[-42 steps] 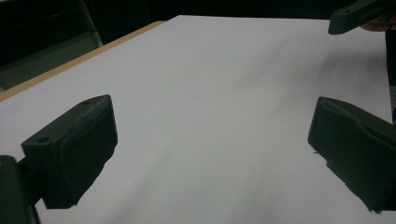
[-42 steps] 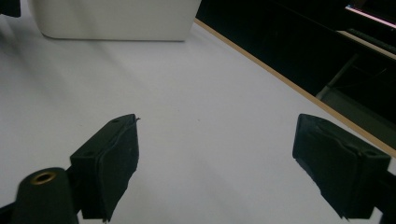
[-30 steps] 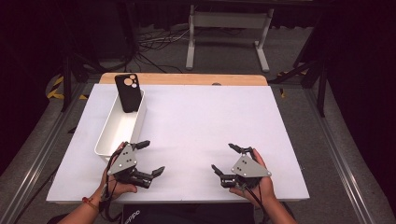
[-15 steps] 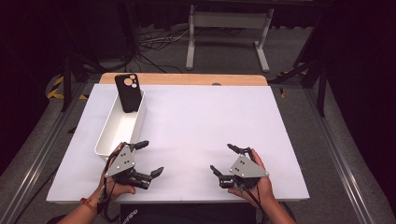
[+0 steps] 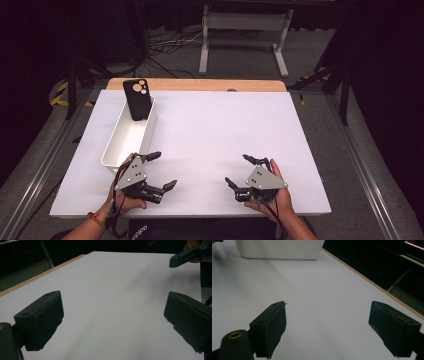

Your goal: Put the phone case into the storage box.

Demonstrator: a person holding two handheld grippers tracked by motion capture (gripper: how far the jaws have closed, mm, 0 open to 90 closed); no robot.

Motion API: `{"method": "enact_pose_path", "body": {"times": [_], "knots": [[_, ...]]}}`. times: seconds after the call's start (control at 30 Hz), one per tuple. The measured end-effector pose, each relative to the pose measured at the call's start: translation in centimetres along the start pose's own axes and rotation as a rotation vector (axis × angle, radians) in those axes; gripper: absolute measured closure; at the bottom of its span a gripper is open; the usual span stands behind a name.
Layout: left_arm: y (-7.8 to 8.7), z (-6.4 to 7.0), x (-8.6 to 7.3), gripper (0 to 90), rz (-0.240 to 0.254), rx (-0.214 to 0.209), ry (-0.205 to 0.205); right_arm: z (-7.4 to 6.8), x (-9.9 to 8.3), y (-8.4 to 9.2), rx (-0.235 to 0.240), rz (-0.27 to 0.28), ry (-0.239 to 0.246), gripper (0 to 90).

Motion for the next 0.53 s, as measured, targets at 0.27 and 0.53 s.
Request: {"method": "enact_pose_path", "body": {"times": [0.27, 0.53], "knots": [[-0.41, 0.17, -0.26, 3.5, -0.012, -0.005, 0.003, 0.69, 0.18, 0.20, -0.011, 0.014, -0.016, 15.3], [-0.28, -0.03, -0.10, 3.7, 0.002, 0.009, 0.019, 0.73, 0.23, 0.33, -0.008, 0.022, -0.030, 15.0]]}}
Point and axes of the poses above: each handheld gripper's, and its own axes: y roughly backward along the jaws, x roughly out of its top, z roughly to its right, the point moved 8 cm from there along -y, roughly forward along the jaws, and after that the axes turned 8 degrees about -x, right-handed, at the moved point
